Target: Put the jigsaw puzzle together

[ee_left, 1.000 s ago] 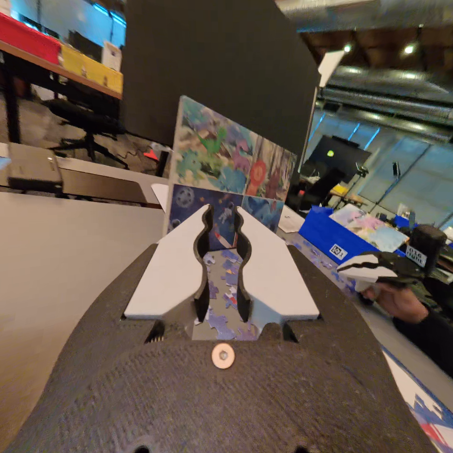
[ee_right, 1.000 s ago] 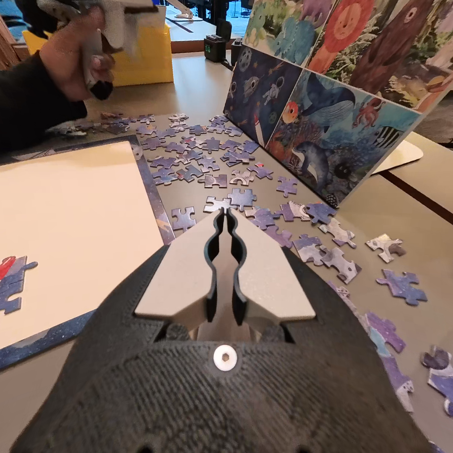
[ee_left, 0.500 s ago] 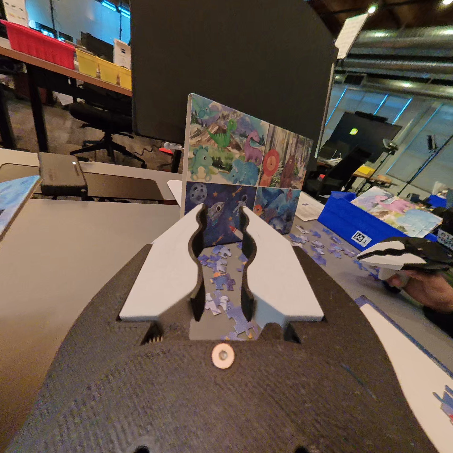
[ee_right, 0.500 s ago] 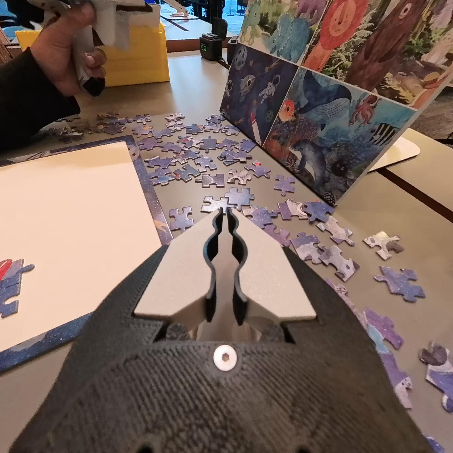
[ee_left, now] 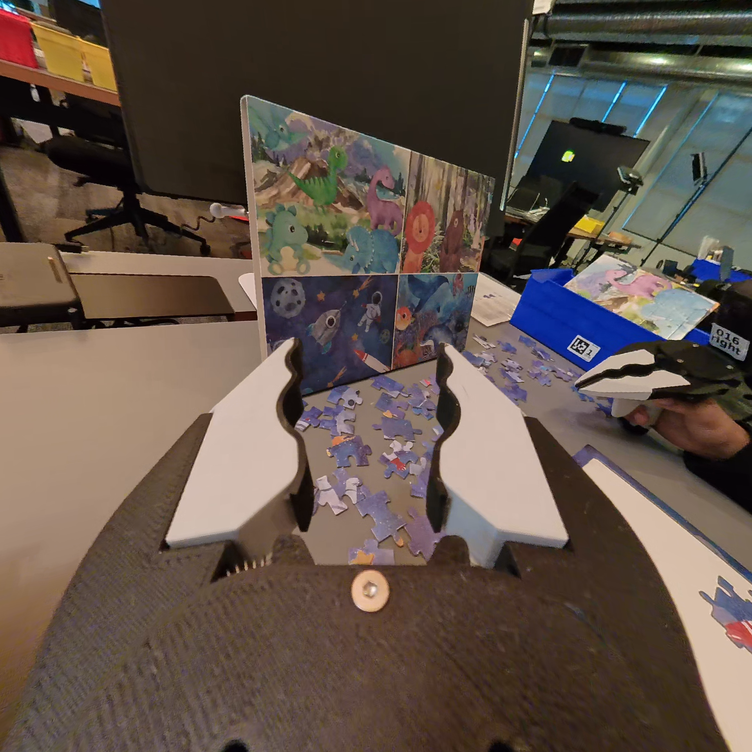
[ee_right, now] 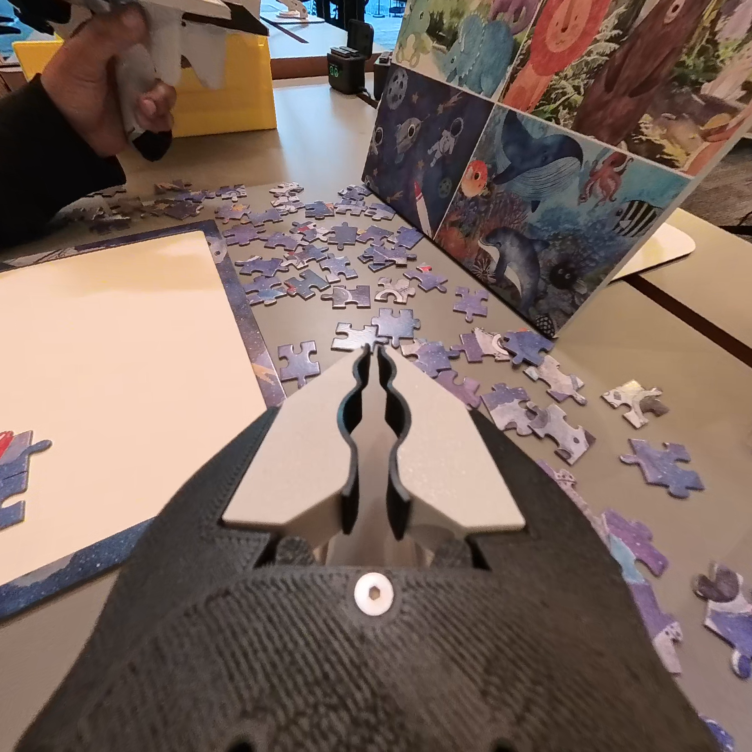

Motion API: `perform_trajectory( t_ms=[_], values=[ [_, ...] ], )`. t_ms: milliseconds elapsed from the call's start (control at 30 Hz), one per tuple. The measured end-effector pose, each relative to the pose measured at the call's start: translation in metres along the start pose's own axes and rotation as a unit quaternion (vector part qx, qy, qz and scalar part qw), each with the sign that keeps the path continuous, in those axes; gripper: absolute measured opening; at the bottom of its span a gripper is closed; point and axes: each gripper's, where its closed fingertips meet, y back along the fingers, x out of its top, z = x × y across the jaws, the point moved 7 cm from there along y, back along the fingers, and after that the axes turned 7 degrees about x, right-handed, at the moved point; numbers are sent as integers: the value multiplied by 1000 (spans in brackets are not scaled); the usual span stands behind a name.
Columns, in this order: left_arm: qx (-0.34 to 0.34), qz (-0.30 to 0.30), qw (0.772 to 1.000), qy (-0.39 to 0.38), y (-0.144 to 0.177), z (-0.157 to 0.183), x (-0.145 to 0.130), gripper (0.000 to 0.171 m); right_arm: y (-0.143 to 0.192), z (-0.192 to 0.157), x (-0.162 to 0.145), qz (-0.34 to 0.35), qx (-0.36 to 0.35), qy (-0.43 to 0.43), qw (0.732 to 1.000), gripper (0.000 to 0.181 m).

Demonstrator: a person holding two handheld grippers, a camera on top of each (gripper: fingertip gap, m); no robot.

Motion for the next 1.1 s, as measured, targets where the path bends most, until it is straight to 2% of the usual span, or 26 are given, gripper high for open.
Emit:
perform_trajectory(
  t_ms=[100,233,433,567,733,900,1100],
  values=[
    [-4,2,1000,-3,0,2,0,61,4,5,1,8,-36,-1,999,0],
    [-26,-8,1000,-12,-1,7,-2,35,30,15,16,61,-110,20,992,0],
    [-25,-24,998,-45,-5,16,-6,0,61,21,32,118,-174,31,977,0],
    [35,-53,993,-102,-10,13,-13,0,77,15,45,159,-222,68,960,0],
    [38,-73,989,-127,-15,16,-19,0,87,13,51,165,-244,88,952,0],
    [21,-84,987,-133,-18,23,-22,0,86,13,51,178,-225,70,955,0],
    [33,-144,972,-183,-26,26,-38,0,80,16,45,164,-218,62,960,0]
  ],
)
